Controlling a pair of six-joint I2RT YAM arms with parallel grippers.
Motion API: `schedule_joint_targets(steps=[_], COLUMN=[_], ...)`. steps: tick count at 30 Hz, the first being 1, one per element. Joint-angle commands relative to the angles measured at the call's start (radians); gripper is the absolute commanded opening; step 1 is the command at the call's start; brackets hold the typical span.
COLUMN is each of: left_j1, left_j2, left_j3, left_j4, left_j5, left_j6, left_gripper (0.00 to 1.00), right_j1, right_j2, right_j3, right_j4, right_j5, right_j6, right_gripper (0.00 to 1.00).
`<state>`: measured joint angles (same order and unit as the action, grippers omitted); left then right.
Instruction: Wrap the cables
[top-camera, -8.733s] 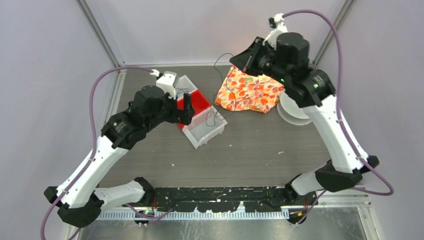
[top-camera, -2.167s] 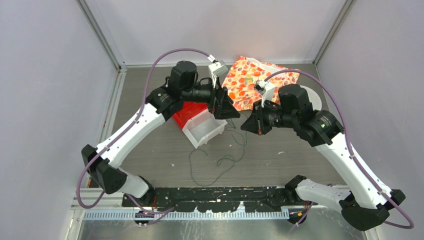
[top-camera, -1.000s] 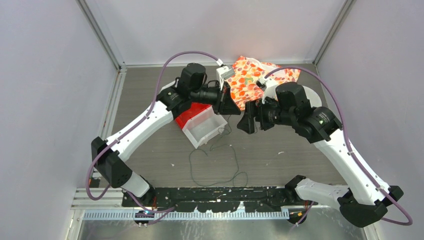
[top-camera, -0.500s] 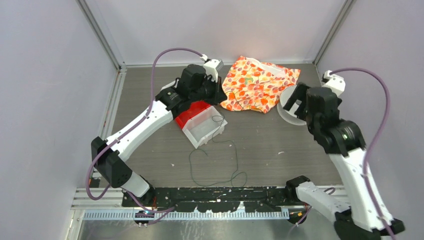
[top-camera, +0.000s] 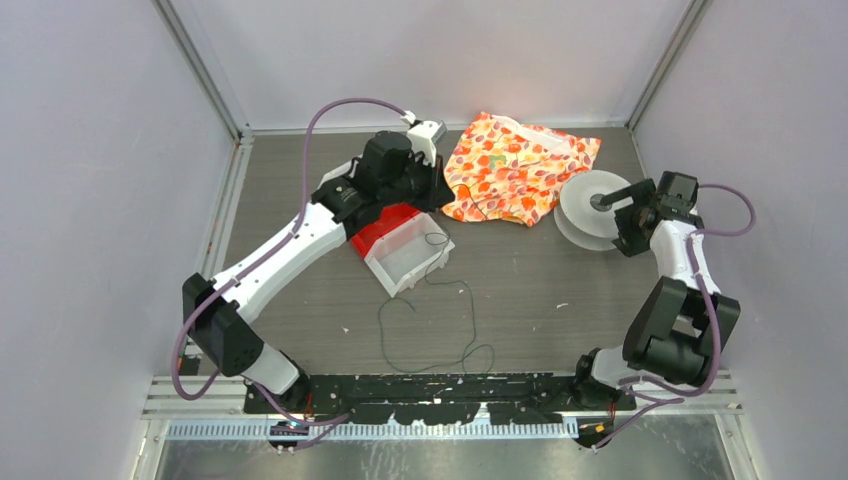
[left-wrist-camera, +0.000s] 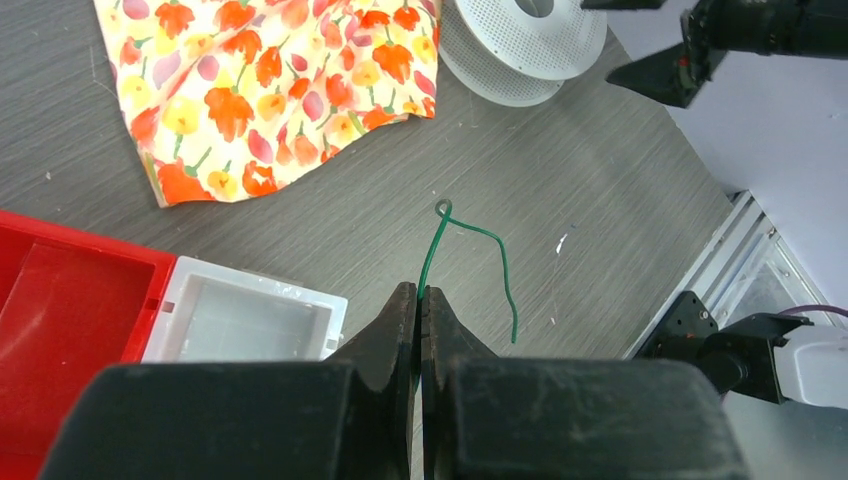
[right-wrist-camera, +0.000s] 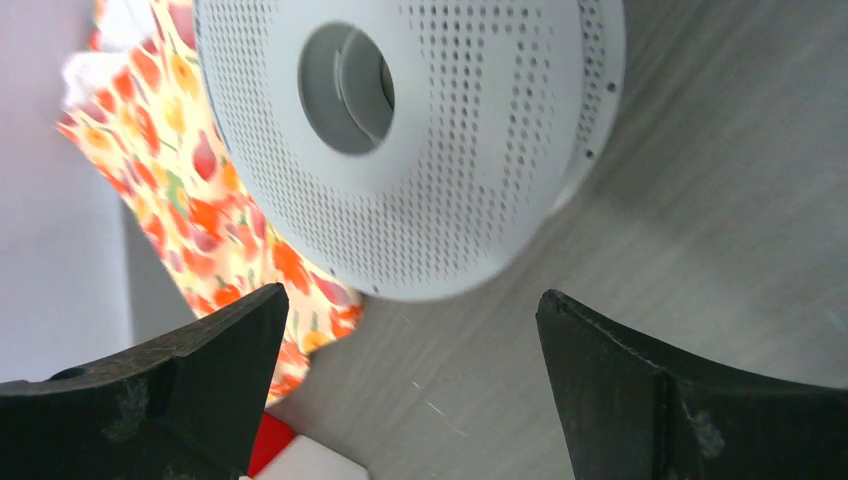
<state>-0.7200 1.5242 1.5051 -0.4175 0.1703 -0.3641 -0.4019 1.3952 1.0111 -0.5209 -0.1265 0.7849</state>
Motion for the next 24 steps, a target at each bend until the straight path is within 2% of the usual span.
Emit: schedule_joint_targets(steps=[1, 5, 9, 14, 17, 21, 24], left_j1=[-0.001, -0.001, -0.001, -0.001, -0.001, -0.001, -0.001], left_j2=[-0.056, -0.066, -0.072, -0.073, -0.078, -0.079, -0.075], left_j3=[-0.023, -0.028, -0.026, -0.030, -0.037, -0.038, -0.038], left_j4=[0.069, 0.067, 0.058, 0.053, 0.055, 0.055, 0.058], left_j5=[0.038, 0.053, 0.057, 0.065, 0.061, 0.062, 0.069], left_j6=[-0.002, 0.011, 0.022, 0.034, 0.034, 0.032, 0.026], left_gripper=[0.00, 0.01, 0.01, 0.00, 0.00, 0.00, 0.01], right_j1=[-0.046, -0.050, -0.051, -0.054, -0.055, -0.055, -0.055], right_j2=[0.078, 0.132, 0.090, 0.129, 0.152, 0.137, 0.123], right_j3=[-0.059, -0.078, -0.130, -0.186, -0.252, -0.374, -0.408], right_j4=[0.339, 0.403, 0.416, 0.536, 0.686, 0.918, 0.972], right_j5=[-0.164, -0.165, -0.140, -0.147, -0.147, -0.123, -0.104], right_j6=[0.161, 0.174, 0.169, 0.200, 0.283, 0.401, 0.423], right_gripper=[1.00, 1.00, 1.00, 1.00, 0.98, 0.80, 0.62])
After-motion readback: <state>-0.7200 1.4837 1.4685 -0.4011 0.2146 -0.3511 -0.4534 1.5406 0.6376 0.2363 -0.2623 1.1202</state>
